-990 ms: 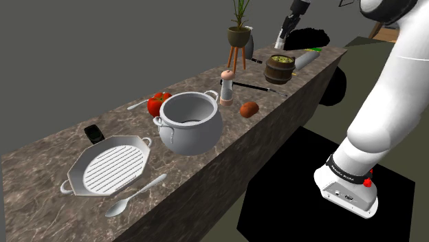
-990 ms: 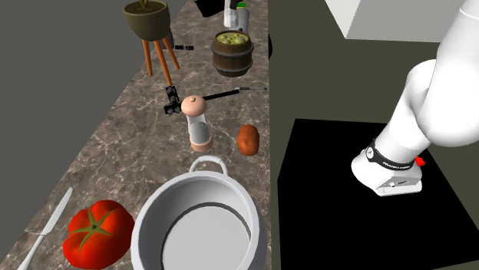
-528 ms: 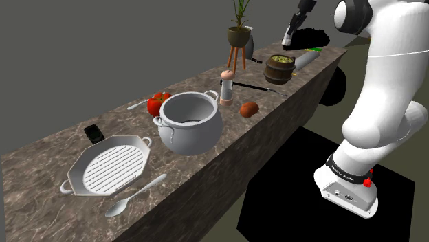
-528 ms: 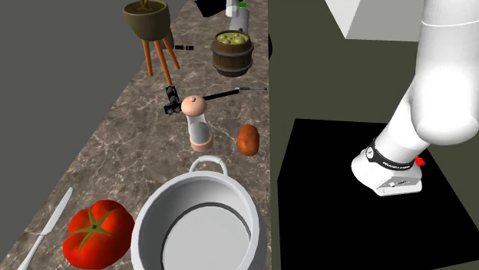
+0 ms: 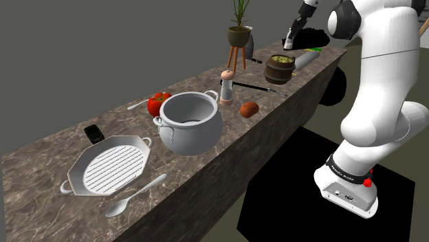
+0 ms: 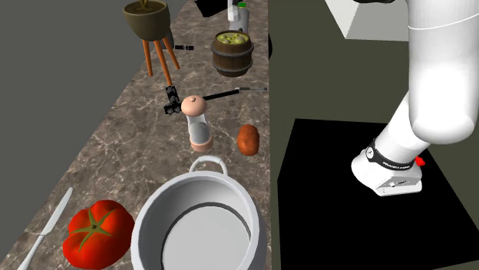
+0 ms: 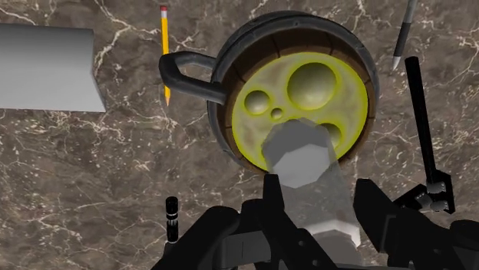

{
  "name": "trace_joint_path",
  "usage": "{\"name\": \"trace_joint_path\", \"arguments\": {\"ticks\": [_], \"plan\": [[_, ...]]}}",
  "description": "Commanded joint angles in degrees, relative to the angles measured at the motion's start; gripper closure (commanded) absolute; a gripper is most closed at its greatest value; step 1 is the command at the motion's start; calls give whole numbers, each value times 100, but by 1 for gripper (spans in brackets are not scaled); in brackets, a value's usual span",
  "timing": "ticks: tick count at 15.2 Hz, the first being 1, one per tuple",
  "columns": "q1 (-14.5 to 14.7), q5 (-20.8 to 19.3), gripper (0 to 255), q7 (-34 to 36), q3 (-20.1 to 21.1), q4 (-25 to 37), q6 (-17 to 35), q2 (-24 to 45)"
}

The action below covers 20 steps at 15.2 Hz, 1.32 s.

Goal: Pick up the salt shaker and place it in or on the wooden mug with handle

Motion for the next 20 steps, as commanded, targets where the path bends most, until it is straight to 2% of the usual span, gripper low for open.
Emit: {"name": "trace_joint_path", "arguments": {"ticks": [1, 9, 17, 18, 20], "plan": [[53, -11, 255, -60, -7, -229, 176, -43], [206, 4, 255, -258, 0, -948, 792, -101], [206, 4, 255, -258, 0, -948, 792, -101], [206, 4, 0, -258, 0, -948, 792, -101], [206, 4, 0, -258, 0, -948, 792, -101]]}}
